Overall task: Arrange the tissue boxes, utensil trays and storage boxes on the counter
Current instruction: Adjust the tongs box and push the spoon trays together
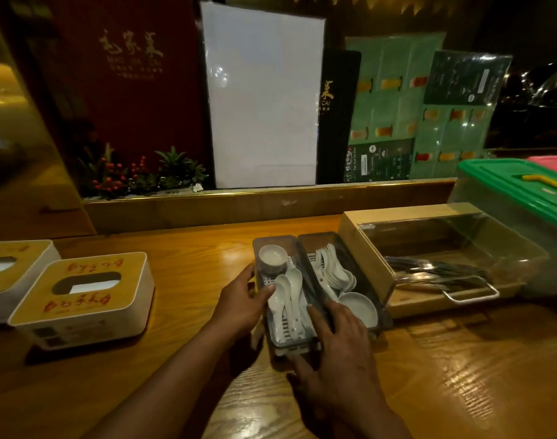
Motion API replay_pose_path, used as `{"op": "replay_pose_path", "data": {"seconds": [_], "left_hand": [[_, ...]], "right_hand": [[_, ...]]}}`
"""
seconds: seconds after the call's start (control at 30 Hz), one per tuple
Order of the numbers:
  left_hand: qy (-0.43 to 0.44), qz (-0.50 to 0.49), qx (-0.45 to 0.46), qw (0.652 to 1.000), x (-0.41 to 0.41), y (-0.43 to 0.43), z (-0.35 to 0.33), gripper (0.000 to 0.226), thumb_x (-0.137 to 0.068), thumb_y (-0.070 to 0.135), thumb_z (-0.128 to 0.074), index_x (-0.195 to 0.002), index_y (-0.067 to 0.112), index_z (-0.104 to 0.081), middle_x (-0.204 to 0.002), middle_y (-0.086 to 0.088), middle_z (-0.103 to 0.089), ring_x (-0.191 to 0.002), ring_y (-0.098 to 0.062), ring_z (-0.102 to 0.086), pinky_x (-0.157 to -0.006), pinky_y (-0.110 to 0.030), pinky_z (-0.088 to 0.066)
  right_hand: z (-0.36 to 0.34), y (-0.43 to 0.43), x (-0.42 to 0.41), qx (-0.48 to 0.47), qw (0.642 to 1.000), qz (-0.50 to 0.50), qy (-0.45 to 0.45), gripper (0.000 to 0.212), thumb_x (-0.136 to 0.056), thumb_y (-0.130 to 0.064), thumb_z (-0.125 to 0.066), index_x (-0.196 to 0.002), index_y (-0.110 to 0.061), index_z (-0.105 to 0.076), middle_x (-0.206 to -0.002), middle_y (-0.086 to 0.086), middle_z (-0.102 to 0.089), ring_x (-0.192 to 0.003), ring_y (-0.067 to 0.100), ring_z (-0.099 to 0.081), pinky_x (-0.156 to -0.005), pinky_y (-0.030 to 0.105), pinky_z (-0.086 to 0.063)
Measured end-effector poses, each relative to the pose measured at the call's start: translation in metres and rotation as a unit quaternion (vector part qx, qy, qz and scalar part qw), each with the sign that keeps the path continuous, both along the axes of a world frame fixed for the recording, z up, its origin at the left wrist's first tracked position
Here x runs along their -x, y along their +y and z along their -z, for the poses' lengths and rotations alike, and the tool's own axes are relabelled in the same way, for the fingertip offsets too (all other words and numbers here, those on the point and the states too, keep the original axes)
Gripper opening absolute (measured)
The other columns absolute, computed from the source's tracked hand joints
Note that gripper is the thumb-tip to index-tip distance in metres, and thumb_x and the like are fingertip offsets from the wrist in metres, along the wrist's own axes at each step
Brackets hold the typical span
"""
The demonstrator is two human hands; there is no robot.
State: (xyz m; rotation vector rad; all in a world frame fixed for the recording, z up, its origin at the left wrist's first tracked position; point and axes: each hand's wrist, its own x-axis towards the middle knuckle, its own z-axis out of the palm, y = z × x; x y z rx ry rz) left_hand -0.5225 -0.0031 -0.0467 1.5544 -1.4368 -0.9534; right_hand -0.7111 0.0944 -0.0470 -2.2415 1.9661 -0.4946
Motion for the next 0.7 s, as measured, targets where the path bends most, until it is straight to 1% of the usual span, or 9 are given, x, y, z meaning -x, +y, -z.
{"op": "replay_pose_path", "data": {"seconds": [0.1,0.17,0.23,0.3,0.43,0.53,0.6,0.63,0.7], "left_hand": [[-0.050,-0.001,0.043,0.998,-0.020,0.014,-0.007,0.071,-0.090,0.038,-0.071,-0.152,0.029,-0.036,-0.153,0.002,-0.045,-0.134,-0.017,-0.047,-0.100,-0.036,-0.047],[-0.090,0.004,0.070,0.993,-0.043,0.024,-0.014,0.065,-0.089,0.042,-0.071,-0.148,0.031,-0.044,-0.149,0.004,-0.048,-0.127,-0.012,-0.050,-0.098,-0.035,-0.049],[-0.143,0.017,0.106,0.984,-0.073,0.033,-0.025,0.056,-0.088,0.046,-0.070,-0.140,0.035,-0.052,-0.143,0.009,-0.053,-0.127,-0.011,-0.051,-0.100,-0.037,-0.050],[-0.190,0.024,0.143,0.971,-0.105,0.042,-0.038,0.048,-0.088,0.044,-0.070,-0.134,0.034,-0.058,-0.138,0.010,-0.058,-0.123,-0.010,-0.054,-0.099,-0.037,-0.050],[-0.264,0.012,0.201,0.943,-0.179,0.058,-0.057,0.041,-0.089,0.035,-0.071,-0.127,0.022,-0.065,-0.128,0.003,-0.064,-0.116,-0.013,-0.059,-0.094,-0.026,-0.045],[-0.291,-0.033,0.181,0.939,-0.240,0.066,-0.055,0.051,-0.086,0.042,-0.074,-0.131,0.024,-0.061,-0.136,0.003,-0.059,-0.121,-0.015,-0.055,-0.094,-0.029,-0.043],[-0.310,-0.057,0.141,0.938,-0.276,0.069,-0.046,0.067,-0.080,0.058,-0.072,-0.138,0.027,-0.055,-0.146,0.001,-0.050,-0.130,-0.019,-0.048,-0.100,-0.040,-0.046],[-0.319,-0.062,0.125,0.937,-0.291,0.070,-0.041,0.075,-0.077,0.064,-0.071,-0.141,0.028,-0.052,-0.149,0.000,-0.045,-0.134,-0.022,-0.044,-0.102,-0.045,-0.045],[-0.320,-0.062,0.106,0.940,-0.313,0.071,-0.032,0.085,-0.071,0.071,-0.070,-0.142,0.028,-0.050,-0.153,-0.001,-0.038,-0.139,-0.024,-0.037,-0.103,-0.049,-0.042]], "right_hand": [[-0.004,0.002,-0.022,0.022,0.999,-0.015,-0.045,0.081,-0.079,-0.077,-0.038,-0.150,-0.038,-0.035,-0.161,0.001,-0.027,-0.149,0.023,-0.017,-0.121,0.047,-0.021],[-0.005,0.001,-0.043,0.041,0.996,-0.041,-0.072,0.070,-0.083,-0.071,-0.045,-0.144,-0.037,-0.043,-0.154,0.001,-0.037,-0.144,0.023,-0.027,-0.117,0.045,-0.031],[-0.005,-0.004,-0.067,0.064,0.991,-0.078,-0.090,0.059,-0.088,-0.064,-0.052,-0.138,-0.033,-0.049,-0.145,0.002,-0.046,-0.134,0.024,-0.040,-0.107,0.044,-0.041],[-0.005,-0.011,-0.097,0.064,0.988,-0.106,-0.093,0.057,-0.091,-0.062,-0.050,-0.139,-0.031,-0.049,-0.141,0.000,-0.048,-0.129,0.022,-0.044,-0.103,0.042,-0.043],[-0.010,-0.029,-0.167,0.042,0.981,-0.146,-0.121,0.058,-0.091,-0.058,-0.051,-0.142,-0.032,-0.044,-0.136,-0.002,-0.051,-0.122,0.021,-0.049,-0.098,0.040,-0.045],[-0.012,-0.038,-0.223,0.019,0.977,-0.172,-0.122,0.064,-0.091,-0.055,-0.056,-0.148,-0.035,-0.035,-0.138,0.000,-0.049,-0.124,0.022,-0.048,-0.097,0.037,-0.044],[-0.011,-0.044,-0.254,0.005,0.981,-0.169,-0.099,0.068,-0.089,-0.056,-0.058,-0.150,-0.039,-0.031,-0.145,0.003,-0.044,-0.128,0.024,-0.045,-0.100,0.039,-0.045],[-0.010,-0.046,-0.265,0.002,0.983,-0.162,-0.092,0.068,-0.089,-0.057,-0.059,-0.148,-0.039,-0.033,-0.146,0.003,-0.043,-0.128,0.025,-0.045,-0.100,0.040,-0.045],[-0.007,-0.049,-0.280,0.014,0.985,-0.142,-0.095,0.063,-0.086,-0.058,-0.061,-0.142,-0.036,-0.042,-0.140,0.000,-0.048,-0.122,0.023,-0.050,-0.096,0.039,-0.048]]}}
